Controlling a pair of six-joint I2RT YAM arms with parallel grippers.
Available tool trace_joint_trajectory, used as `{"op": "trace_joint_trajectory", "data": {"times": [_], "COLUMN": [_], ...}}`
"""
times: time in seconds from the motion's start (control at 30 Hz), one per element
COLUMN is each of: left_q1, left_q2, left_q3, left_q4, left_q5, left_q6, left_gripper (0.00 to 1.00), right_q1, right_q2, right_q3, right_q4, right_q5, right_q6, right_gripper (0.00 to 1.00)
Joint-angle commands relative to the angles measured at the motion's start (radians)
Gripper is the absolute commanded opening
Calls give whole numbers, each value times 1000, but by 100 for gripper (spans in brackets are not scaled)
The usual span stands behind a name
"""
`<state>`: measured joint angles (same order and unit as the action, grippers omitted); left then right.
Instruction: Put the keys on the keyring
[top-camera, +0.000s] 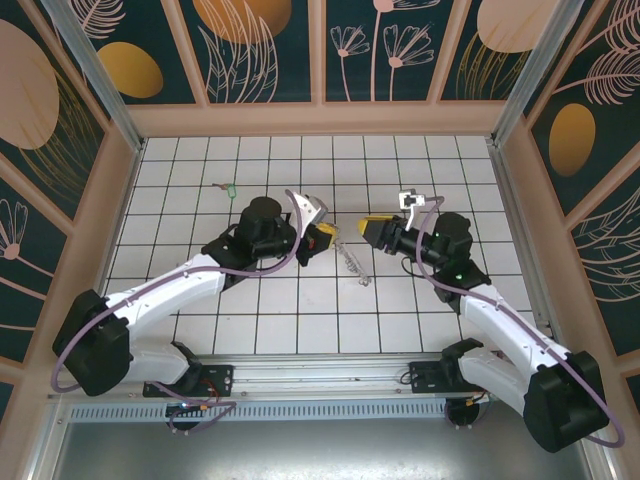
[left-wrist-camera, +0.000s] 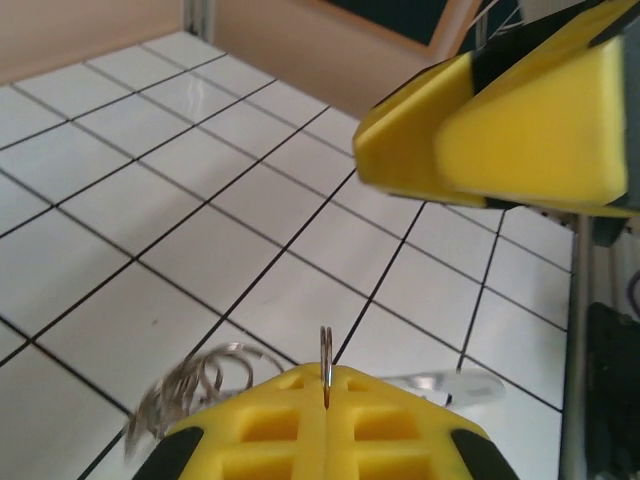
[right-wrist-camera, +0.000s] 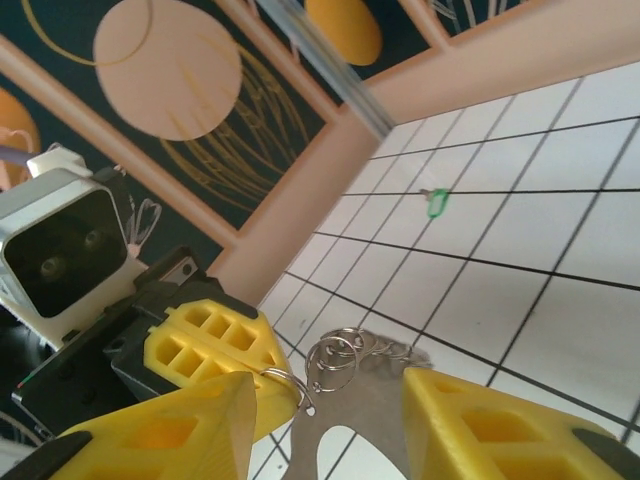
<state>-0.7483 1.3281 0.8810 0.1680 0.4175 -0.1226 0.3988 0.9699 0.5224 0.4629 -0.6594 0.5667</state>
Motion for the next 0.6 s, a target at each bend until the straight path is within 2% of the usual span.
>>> {"op": "trace_joint_trajectory", "data": {"times": [0.0,0.17,0.57], "left_q1": [-3,-3,-3], "left_q2": [-27,-23,3], "left_q3": [43,63,86], "left_q4": [64,74,90], "left_q5": [66,93,168], "left_q6": [19,15,4], "left_gripper": [0,0,0], "right_q1": [-7,-6,-6], "right_q2": [20,47,92], "right_q3": [36,36,34], "right_q4": [106,179,221], "right_q5": [-112,-162,-219], "right_q6": [38,73,59], "right_gripper": [41,41,37]}}
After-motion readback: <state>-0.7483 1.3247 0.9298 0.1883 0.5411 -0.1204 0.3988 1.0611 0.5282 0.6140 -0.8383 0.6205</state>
